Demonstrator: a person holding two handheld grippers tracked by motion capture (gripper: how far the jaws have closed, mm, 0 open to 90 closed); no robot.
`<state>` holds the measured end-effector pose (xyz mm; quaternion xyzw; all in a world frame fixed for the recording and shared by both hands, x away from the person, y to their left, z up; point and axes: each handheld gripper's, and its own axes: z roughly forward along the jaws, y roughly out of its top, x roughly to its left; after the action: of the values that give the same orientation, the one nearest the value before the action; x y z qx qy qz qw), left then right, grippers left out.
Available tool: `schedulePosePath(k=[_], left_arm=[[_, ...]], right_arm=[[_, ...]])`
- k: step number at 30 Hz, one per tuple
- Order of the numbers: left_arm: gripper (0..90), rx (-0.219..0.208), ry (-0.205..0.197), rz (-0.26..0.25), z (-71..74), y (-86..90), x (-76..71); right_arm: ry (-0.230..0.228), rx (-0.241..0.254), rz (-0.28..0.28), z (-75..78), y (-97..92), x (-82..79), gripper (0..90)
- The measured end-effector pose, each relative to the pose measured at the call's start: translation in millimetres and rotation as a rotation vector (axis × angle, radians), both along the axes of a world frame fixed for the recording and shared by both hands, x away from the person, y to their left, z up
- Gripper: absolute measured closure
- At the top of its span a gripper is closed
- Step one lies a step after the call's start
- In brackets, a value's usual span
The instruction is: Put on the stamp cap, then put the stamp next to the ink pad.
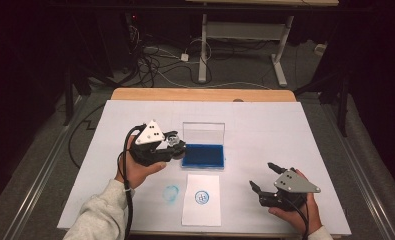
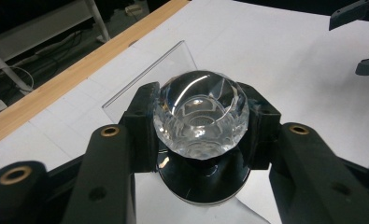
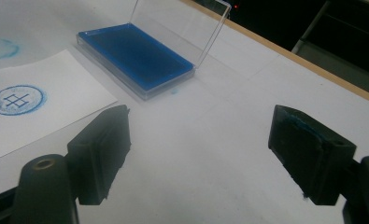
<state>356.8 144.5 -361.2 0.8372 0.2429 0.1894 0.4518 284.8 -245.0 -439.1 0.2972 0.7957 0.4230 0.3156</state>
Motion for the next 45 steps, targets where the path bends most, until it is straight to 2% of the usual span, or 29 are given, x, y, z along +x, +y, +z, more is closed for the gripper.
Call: schedulePosePath(k=[16,30,40,43,45], left_arm=[[54.3,0.015,0.018,0.011,-2.3,4.6,6.4],[54.3,0.061,0.033,0.037,-6.3,6.7,17.9],[54.3,0.081,0.073,0.081,-21.3,14.5,31.6],[54.3,0.108,0.080,0.092,-26.7,14.0,35.8],[54.3,0.109,0.083,0.099,-29.0,14.4,39.0]], right_arm=[[0.004,-0.003,0.011,-0.1,2.1,2.1,21.0],[0.011,-0.017,0.027,-1.7,3.1,1.0,20.9],[0.013,-0.021,0.027,-1.6,3.2,1.1,21.0],[0.016,-0.024,0.029,-2.3,3.7,0.9,21.0],[0.020,-0.023,0.026,-2.8,3.5,1.1,21.0]])
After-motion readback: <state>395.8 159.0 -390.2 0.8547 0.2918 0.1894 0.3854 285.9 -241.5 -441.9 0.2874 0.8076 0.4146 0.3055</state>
